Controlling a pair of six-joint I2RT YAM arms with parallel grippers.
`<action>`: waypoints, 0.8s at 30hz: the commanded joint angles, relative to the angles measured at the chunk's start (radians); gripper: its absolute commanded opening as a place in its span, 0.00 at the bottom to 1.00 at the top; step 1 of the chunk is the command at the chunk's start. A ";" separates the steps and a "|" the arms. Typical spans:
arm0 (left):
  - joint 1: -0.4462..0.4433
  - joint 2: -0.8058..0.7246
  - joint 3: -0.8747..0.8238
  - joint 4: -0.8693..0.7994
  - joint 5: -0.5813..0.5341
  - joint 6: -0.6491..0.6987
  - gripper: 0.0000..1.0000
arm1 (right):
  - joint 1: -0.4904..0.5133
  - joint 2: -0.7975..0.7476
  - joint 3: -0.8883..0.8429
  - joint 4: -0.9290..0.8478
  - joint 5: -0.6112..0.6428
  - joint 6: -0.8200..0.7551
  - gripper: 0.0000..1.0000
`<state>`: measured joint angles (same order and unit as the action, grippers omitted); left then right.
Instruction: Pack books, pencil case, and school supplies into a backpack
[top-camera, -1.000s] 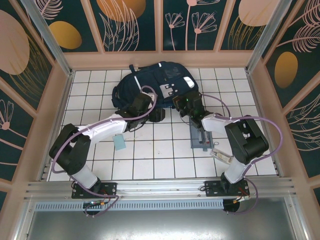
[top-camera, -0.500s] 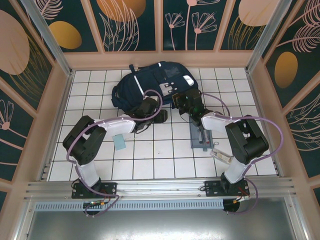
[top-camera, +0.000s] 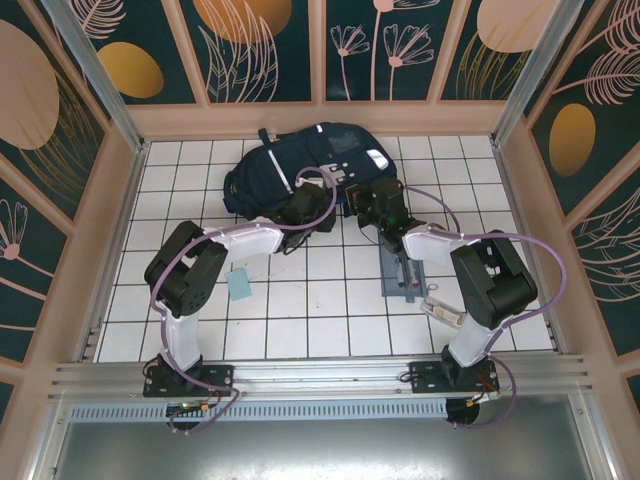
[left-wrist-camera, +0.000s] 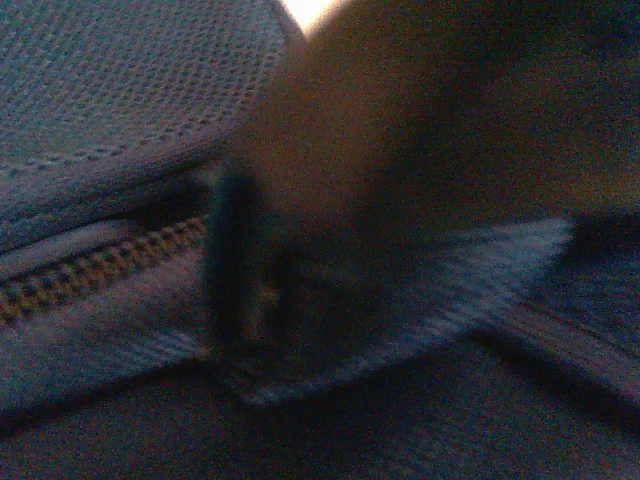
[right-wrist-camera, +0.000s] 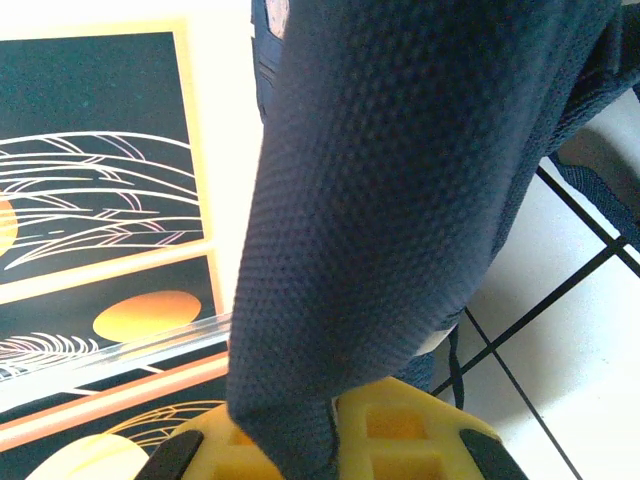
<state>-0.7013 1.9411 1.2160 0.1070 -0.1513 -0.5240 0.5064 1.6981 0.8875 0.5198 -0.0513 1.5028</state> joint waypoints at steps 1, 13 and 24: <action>0.002 0.013 0.032 0.042 -0.015 0.038 0.23 | 0.010 -0.031 0.005 0.111 -0.018 0.017 0.00; 0.004 -0.082 -0.099 -0.078 0.011 0.089 0.00 | -0.080 -0.027 0.062 -0.016 -0.065 -0.214 0.00; 0.039 -0.204 -0.297 -0.212 -0.028 0.102 0.00 | -0.180 -0.070 0.042 -0.088 -0.047 -0.330 0.00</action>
<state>-0.7006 1.7851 0.9867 0.0544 -0.1108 -0.4339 0.3981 1.6970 0.8974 0.3725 -0.1963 1.2301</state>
